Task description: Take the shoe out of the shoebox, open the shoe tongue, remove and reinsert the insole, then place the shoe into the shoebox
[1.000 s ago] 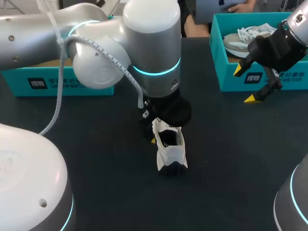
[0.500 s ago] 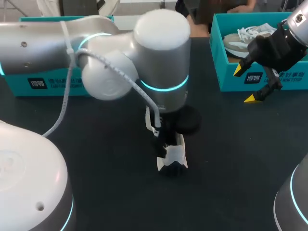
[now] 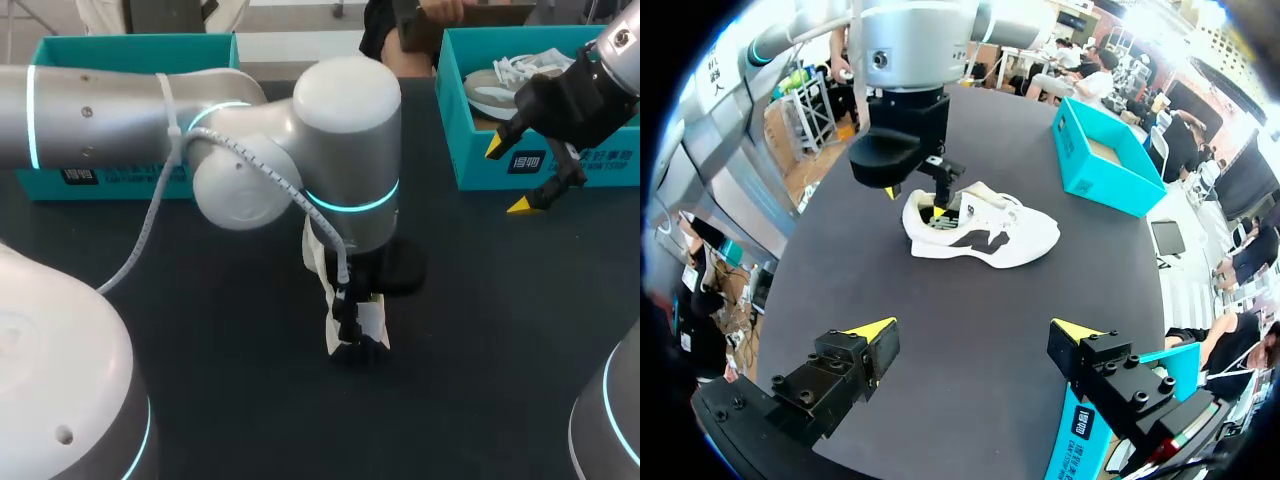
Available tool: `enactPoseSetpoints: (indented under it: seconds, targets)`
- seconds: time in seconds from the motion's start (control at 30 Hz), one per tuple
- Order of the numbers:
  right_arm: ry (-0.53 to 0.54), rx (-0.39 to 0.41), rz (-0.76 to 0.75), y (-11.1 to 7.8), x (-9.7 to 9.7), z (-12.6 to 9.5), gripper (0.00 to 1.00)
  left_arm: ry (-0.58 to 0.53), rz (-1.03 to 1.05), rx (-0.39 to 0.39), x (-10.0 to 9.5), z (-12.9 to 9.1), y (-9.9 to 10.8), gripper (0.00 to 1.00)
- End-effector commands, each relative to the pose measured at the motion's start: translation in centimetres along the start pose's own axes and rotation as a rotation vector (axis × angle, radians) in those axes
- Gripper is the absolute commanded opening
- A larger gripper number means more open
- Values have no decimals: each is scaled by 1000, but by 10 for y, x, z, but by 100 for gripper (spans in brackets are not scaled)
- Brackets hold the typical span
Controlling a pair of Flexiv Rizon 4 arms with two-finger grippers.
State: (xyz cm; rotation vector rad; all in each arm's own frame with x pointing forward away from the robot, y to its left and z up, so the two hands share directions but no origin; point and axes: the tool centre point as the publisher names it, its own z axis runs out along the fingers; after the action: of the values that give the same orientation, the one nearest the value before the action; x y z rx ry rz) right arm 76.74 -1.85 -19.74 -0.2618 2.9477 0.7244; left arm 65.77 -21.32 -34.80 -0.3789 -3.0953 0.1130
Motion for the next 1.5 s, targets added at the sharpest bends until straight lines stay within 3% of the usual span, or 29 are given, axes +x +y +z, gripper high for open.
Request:
enactPoseSetpoints:
  seconds: [0.03, 0.13, 0.37, 0.4, 0.47, 0.73, 0.83, 0.93, 0.97, 1.2, 1.5]
  targets:
    - [1, 2, 1, 0, -1, 1, 100, -4, -24, 3, 5, 14, -7, 79]
    - [1, 2, 1, 0, -1, 1, 100, -24, -61, 12, 10, 17, -8, 78]
    - [1, 2, 1, 0, -1, 1, 100, -65, -142, 54, 15, 22, -5, 95]
    - [1, 2, 1, 0, -1, 1, 100, -72, -145, 26, 13, 23, -4, 96]
    - [1, 2, 1, 0, -1, 1, 100, -67, -162, 43, 10, 25, -3, 95]
    - [1, 2, 1, 0, -1, 1, 100, -62, -190, 14, 6, 44, -3, 38]
    - [1, 2, 1, 0, -1, 1, 100, -41, -190, 8, 8, 52, -4, 31]
    - [1, 2, 1, 0, -1, 1, 100, -10, -193, 15, 10, 56, -3, 15]
    - [1, 2, 1, 0, -1, 1, 100, 4, -193, 16, 11, 57, -2, 0]
    - [1, 2, 1, 0, -1, 1, 100, 79, -155, 29, 18, 53, 7, 0]
    - [1, 2, 1, 0, -1, 1, 100, 145, -35, 22, 29, 16, 16, 0]
